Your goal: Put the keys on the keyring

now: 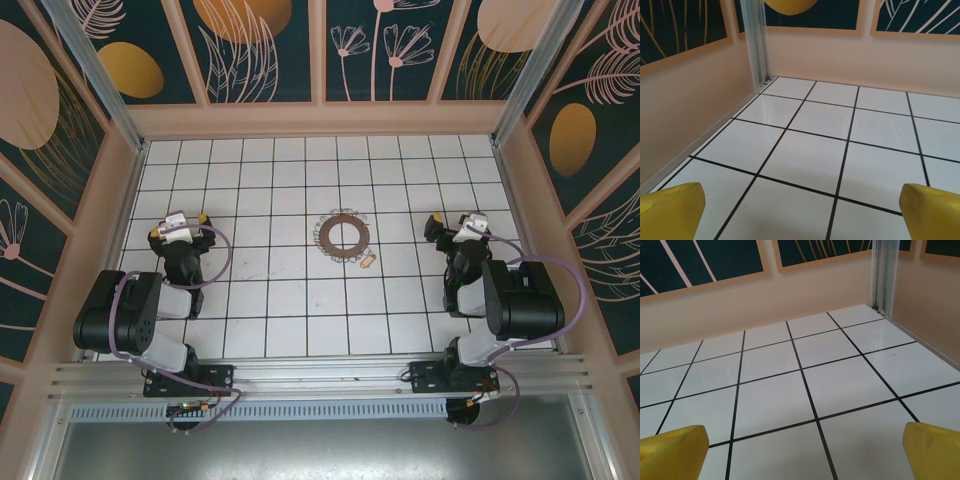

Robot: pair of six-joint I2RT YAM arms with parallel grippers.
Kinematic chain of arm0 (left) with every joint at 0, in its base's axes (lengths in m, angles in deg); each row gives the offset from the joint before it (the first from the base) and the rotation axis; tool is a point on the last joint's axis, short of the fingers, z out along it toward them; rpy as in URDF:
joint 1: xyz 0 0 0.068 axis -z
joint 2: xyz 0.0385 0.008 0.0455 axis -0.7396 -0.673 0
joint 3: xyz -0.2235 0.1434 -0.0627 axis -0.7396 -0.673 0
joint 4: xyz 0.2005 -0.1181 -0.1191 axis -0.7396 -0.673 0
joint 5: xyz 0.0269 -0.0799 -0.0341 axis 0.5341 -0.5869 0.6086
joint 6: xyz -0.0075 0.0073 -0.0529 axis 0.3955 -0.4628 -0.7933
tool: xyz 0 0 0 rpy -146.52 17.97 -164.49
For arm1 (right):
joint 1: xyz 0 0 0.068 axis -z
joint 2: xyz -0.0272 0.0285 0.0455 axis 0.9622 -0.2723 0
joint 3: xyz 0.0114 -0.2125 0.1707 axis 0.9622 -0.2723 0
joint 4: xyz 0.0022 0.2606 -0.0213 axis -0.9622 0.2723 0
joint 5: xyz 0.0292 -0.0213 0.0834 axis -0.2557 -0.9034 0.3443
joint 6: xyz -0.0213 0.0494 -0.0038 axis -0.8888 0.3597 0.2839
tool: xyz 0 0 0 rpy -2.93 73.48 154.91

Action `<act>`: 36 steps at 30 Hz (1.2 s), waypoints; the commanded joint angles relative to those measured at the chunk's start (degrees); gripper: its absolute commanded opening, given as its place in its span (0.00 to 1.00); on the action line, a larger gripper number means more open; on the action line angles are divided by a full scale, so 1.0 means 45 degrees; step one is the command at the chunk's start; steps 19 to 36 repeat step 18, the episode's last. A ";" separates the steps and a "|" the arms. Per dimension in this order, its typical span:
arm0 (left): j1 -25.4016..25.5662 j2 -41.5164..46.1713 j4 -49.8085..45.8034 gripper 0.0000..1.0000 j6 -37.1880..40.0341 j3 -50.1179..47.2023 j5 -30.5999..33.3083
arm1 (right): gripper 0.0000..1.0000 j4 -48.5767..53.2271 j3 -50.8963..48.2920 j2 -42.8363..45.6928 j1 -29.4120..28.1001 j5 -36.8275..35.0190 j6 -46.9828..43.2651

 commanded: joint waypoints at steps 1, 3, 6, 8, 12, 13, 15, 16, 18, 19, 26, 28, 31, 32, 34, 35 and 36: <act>-0.0067 0.0018 0.0651 0.99 -0.0270 0.0059 -0.0303 | 0.99 -0.0463 0.0083 -0.0058 -0.0141 -0.0524 -0.0113; -0.0067 -0.0008 0.0752 0.99 -0.0256 0.0030 -0.0275 | 0.99 -0.0934 -0.0127 -0.0091 -0.0247 0.0266 -0.0528; -0.0067 0.0002 0.0688 0.99 -0.0271 0.0050 -0.0293 | 0.99 -0.0444 0.0100 -0.0064 -0.0259 0.1587 -0.1024; -0.0071 0.0007 0.0703 0.99 -0.0257 0.0041 -0.0280 | 0.99 -0.0219 0.0205 -0.0048 -0.0202 0.1500 -0.0930; -0.0067 -0.0003 0.0698 0.99 -0.0247 0.0051 -0.0281 | 0.99 -0.0244 0.0213 -0.0072 -0.0201 0.1461 -0.0892; -0.0067 0.0005 0.0698 0.99 -0.0248 0.0048 -0.0293 | 0.99 -0.0108 0.0280 -0.0075 -0.0165 0.1541 -0.0881; -0.0067 0.0006 0.0708 0.99 -0.0247 0.0049 -0.0290 | 0.99 0.0025 0.0348 -0.0078 -0.0012 0.1847 -0.0783; -0.0067 0.0006 0.0699 0.99 -0.0249 0.0051 -0.0292 | 0.99 0.0084 0.0382 -0.0073 0.0050 0.1953 -0.0743; -0.0069 0.0003 0.0698 0.99 -0.0247 0.0051 -0.0289 | 0.99 0.0040 0.0348 -0.0065 0.0045 0.1904 -0.0758; -0.0069 0.0003 0.0698 0.99 -0.0247 0.0051 -0.0289 | 0.99 0.0040 0.0348 -0.0065 0.0045 0.1904 -0.0758; -0.0069 0.0003 0.0698 0.99 -0.0247 0.0051 -0.0289 | 0.99 0.0040 0.0348 -0.0065 0.0045 0.1904 -0.0758; -0.0069 0.0003 0.0698 0.99 -0.0247 0.0051 -0.0289 | 0.99 0.0040 0.0348 -0.0065 0.0045 0.1904 -0.0758; -0.0069 0.0003 0.0698 0.99 -0.0247 0.0051 -0.0289 | 0.99 0.0040 0.0348 -0.0065 0.0045 0.1904 -0.0758; -0.0069 0.0003 0.0698 0.99 -0.0247 0.0051 -0.0289 | 0.99 0.0040 0.0348 -0.0065 0.0045 0.1904 -0.0758; -0.0069 0.0003 0.0698 0.99 -0.0247 0.0051 -0.0289 | 0.99 0.0040 0.0348 -0.0065 0.0045 0.1904 -0.0758; -0.0069 0.0003 0.0698 0.99 -0.0247 0.0051 -0.0289 | 0.99 0.0040 0.0348 -0.0065 0.0045 0.1904 -0.0758; -0.0069 0.0003 0.0698 0.99 -0.0247 0.0051 -0.0289 | 0.99 0.0040 0.0348 -0.0065 0.0045 0.1904 -0.0758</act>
